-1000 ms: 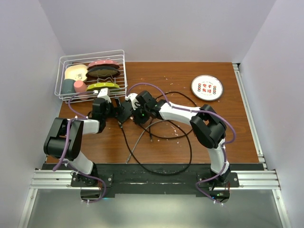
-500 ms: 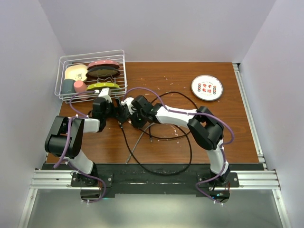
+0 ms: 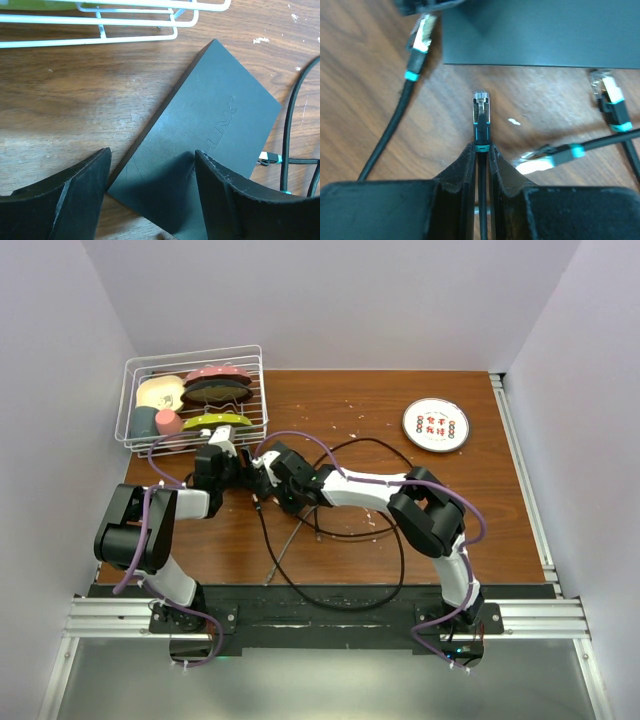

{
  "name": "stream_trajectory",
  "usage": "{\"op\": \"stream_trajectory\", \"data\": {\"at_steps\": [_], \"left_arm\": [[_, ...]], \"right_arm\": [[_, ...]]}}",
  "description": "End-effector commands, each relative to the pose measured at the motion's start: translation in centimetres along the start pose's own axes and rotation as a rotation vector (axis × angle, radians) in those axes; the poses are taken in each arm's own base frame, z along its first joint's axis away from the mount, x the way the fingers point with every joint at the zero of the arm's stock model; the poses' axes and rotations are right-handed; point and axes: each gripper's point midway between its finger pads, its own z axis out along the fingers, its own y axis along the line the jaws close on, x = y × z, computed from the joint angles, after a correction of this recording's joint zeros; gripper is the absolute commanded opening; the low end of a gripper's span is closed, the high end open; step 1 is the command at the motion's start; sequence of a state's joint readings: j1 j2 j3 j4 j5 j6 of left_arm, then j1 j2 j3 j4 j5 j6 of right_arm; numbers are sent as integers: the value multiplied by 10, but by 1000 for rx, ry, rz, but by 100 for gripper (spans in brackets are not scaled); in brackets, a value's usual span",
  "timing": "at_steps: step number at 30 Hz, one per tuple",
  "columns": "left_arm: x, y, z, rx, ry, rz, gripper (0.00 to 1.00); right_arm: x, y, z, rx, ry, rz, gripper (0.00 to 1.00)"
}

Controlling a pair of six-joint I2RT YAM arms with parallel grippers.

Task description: Insert the plug into the switch port

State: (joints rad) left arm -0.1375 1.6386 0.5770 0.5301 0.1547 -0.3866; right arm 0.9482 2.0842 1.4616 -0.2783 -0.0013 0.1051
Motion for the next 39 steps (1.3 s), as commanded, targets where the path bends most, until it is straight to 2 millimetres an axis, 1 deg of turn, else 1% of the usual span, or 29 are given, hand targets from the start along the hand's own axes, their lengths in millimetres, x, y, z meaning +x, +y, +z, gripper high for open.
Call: {"op": "stream_trajectory", "data": {"at_steps": [1,4,8,14,16,17,18,21,23,27,30,39], "left_arm": [[-14,-9,2,40,-35,-9,73],[-15,-7,2,27,-43,-8,77],[-27,-1,0,-9,-96,1,85],[-41,0,-2,-21,-172,1,89],[-41,1,1,-20,-177,0,90],[-45,-2,3,-12,-173,1,90],[-40,0,8,-15,-151,-2,90],[-36,-3,15,-1,-115,0,90],[-37,-6,17,14,-109,1,89],[-32,-6,22,19,-80,-6,87],[-31,-6,22,22,-74,-5,86],[-29,-8,24,30,-61,-2,85]], "right_arm": [[-4,-11,3,79,-8,26,0],[-8,-13,3,92,-13,34,0],[-13,-11,5,88,-35,41,0],[-19,-9,9,77,-49,44,0],[-22,-9,9,76,-58,45,0],[-25,-9,9,75,-64,47,0],[-25,-9,10,75,-64,48,0],[-25,-8,12,75,-63,52,0],[-28,-9,12,76,-74,55,0],[-30,-8,10,78,-85,60,0],[-32,-11,10,88,-91,65,0],[-43,-6,0,67,-129,71,0]]}}
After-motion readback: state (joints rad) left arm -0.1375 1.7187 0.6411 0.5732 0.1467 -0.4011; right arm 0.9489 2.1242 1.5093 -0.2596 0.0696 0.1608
